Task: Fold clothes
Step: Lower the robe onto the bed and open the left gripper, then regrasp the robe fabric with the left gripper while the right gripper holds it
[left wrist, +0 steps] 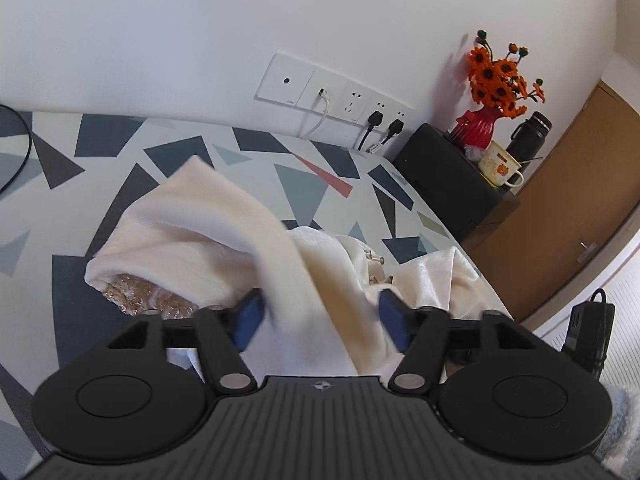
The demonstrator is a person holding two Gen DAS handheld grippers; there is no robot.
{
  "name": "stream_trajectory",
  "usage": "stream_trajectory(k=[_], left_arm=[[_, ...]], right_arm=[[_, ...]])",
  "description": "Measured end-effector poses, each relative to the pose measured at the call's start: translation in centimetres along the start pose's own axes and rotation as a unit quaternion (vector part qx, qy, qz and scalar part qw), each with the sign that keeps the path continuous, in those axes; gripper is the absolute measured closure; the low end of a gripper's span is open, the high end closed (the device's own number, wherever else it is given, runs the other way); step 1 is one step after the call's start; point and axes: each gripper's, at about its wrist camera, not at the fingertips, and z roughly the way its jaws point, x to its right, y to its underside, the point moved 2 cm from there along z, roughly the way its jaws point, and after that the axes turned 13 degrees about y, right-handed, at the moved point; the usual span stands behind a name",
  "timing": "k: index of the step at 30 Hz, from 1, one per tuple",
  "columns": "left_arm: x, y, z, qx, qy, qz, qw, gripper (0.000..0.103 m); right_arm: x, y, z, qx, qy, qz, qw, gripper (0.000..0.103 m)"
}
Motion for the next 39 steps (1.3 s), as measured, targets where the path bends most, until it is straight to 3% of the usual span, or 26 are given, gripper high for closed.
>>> stream_trajectory(k=[2, 4, 9, 12, 15, 20, 25, 33, 36, 39], left_arm=[[-0.4, -0.1, -0.6, 0.000, 0.014, -0.014, 0.9998, 0.011], [-1.0, -0.2, -1.3, 0.007, 0.020, -0.029, 0.9993, 0.010], [-3.1, -0.6, -2.9, 0.021, -0.006, -0.049, 0.9985, 0.009], [-4.1, -0.6, -3.0, 0.017, -0.032, -0.056, 0.9978, 0.009], [-4.5, -0.8, -2.5, 0.007, -0.036, -0.051, 0.9980, 0.010], [-2.9, -1.1, -0.3, -0.024, -0.032, 0.012, 0.9991, 0.007], [-1.4, -0.5, 2.9, -0.070, -0.049, 0.081, 0.9930, 0.007], [-1.7, 1.0, 6.2, -0.126, -0.089, 0.108, 0.9820, 0.007], [-1.7, 1.2, 6.8, -0.137, -0.102, 0.119, 0.9782, 0.007], [-1.7, 1.0, 7.3, -0.138, -0.115, 0.128, 0.9753, 0.007]], right_arm=[[0.5, 0.0, -0.3, 0.002, -0.002, 0.016, 1.000, 0.078], [1.1, -0.1, -0.6, 0.003, -0.006, 0.032, 0.999, 0.077], [2.1, -0.3, -1.3, 0.010, -0.010, 0.049, 0.999, 0.074], [2.4, -0.4, -1.6, 0.010, -0.007, 0.050, 0.999, 0.074], [2.8, -0.5, -2.2, 0.012, -0.003, 0.049, 0.999, 0.074], [3.8, -0.8, -3.3, 0.017, 0.001, 0.062, 0.998, 0.071], [4.3, -0.9, -4.2, 0.021, 0.006, 0.069, 0.997, 0.070], [4.3, -0.5, -4.8, 0.025, 0.015, 0.077, 0.997, 0.068], [4.1, -0.3, -5.2, 0.034, 0.018, 0.068, 0.997, 0.060], [3.9, -0.1, -5.9, 0.046, 0.019, 0.051, 0.997, 0.041]])
